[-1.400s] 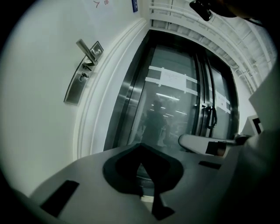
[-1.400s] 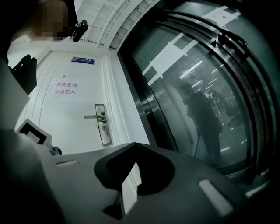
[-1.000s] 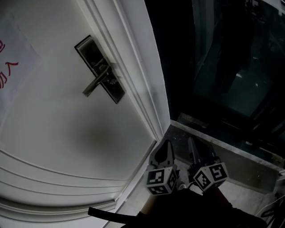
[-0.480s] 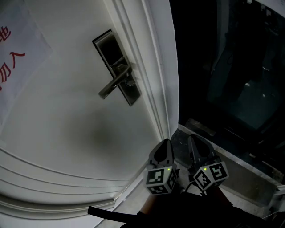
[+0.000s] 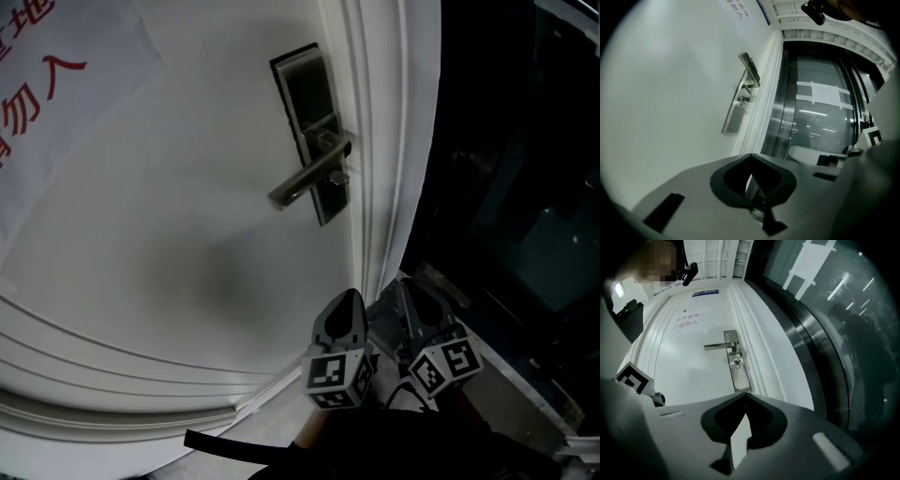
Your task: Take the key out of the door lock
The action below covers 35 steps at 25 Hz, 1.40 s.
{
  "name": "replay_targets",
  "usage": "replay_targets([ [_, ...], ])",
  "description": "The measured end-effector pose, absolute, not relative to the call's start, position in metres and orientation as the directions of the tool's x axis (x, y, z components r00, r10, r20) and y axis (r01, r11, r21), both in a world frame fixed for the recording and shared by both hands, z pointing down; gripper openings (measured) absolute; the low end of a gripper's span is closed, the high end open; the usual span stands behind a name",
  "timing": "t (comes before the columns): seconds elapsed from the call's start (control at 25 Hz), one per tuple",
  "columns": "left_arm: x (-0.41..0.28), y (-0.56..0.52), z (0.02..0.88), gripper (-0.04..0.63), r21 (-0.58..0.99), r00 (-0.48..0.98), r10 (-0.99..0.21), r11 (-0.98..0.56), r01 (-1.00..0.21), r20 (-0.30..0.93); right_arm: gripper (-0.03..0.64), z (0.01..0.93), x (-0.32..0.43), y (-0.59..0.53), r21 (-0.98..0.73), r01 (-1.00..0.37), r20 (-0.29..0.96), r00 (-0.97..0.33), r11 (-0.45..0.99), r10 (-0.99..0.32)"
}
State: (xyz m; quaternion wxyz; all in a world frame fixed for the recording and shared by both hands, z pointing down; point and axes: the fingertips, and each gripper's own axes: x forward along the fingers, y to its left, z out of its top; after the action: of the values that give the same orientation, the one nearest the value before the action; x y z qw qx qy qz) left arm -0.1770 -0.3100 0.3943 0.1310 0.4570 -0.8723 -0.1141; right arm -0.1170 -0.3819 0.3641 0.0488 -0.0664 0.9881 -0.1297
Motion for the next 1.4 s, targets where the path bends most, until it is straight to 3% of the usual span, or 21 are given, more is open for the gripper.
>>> replay_targets([
  [0.44,-0.235,-0.247,0.393,0.0,0.322,-0.697,-0.71,0.686,-0.652,0.102,0.002,0.364,-0.192,-0.327,-0.251,0.072,-0.083,-0.995,0.965,0.052],
  [0.92,-0.259,-0.164,0.387,0.0,0.326,-0.879,-0.468,0.848,-0.417,0.093,0.002,0.353,-0.24,-0.254,-0.174,0.372,-0.082,-0.928,0.912,0.363],
  [1.4,-0.263,-0.183,0.359,0.0,0.261,-0.896,-0.443,0.867,-0.425,0.012,0.008,0.311,-0.237,-0.284,-0.043,0.394,-0.181,-0.907,0.918,0.381],
])
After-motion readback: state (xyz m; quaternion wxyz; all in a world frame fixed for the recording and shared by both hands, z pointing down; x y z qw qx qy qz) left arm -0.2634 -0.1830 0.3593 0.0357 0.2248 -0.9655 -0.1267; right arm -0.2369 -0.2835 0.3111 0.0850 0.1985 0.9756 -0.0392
